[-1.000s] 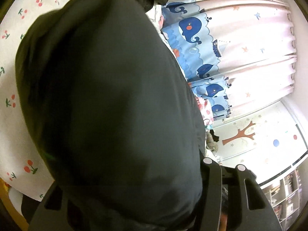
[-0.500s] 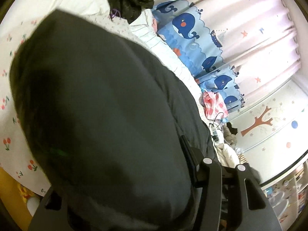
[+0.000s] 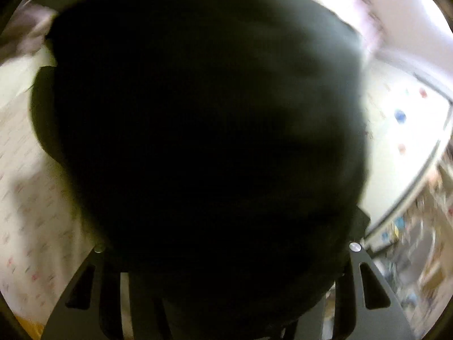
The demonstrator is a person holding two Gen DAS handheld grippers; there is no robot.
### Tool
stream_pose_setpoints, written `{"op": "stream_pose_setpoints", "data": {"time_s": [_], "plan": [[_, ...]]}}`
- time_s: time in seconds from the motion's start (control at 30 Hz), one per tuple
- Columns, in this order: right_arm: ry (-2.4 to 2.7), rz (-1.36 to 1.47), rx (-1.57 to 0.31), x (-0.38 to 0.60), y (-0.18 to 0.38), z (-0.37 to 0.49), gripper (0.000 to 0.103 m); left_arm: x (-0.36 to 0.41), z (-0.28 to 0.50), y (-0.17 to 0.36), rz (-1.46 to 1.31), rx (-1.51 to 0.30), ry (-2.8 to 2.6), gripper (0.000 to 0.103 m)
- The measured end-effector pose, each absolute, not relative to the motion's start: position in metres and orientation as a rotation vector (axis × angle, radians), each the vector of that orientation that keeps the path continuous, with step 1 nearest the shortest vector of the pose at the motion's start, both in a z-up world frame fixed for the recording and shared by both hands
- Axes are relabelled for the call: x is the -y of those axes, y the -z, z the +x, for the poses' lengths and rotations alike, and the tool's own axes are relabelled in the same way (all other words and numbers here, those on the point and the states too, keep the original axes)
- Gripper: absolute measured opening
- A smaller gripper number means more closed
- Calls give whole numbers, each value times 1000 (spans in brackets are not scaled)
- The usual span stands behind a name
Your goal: Fold large clothes
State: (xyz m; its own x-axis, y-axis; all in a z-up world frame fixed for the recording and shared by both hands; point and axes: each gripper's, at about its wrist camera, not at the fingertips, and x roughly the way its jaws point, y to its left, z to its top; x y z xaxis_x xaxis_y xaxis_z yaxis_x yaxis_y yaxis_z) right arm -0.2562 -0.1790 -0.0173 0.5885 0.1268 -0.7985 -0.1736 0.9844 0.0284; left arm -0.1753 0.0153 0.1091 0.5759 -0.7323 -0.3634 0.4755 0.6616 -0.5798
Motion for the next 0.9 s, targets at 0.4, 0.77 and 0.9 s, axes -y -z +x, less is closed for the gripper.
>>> {"op": "stream_pose_setpoints", "data": {"time_s": [0.4, 0.77, 0.9], "plan": [[-433, 871, -605, 466, -64, -339, 96, 193, -229, -101, 241, -690, 977, 52], [-222, 486, -928, 449, -70, -287, 96, 279, -299, -62, 600, -673, 1002, 59], [-114, 383, -1017, 430, -33, -311, 96, 343, -290, -80, 548, -757, 1099, 60]]}}
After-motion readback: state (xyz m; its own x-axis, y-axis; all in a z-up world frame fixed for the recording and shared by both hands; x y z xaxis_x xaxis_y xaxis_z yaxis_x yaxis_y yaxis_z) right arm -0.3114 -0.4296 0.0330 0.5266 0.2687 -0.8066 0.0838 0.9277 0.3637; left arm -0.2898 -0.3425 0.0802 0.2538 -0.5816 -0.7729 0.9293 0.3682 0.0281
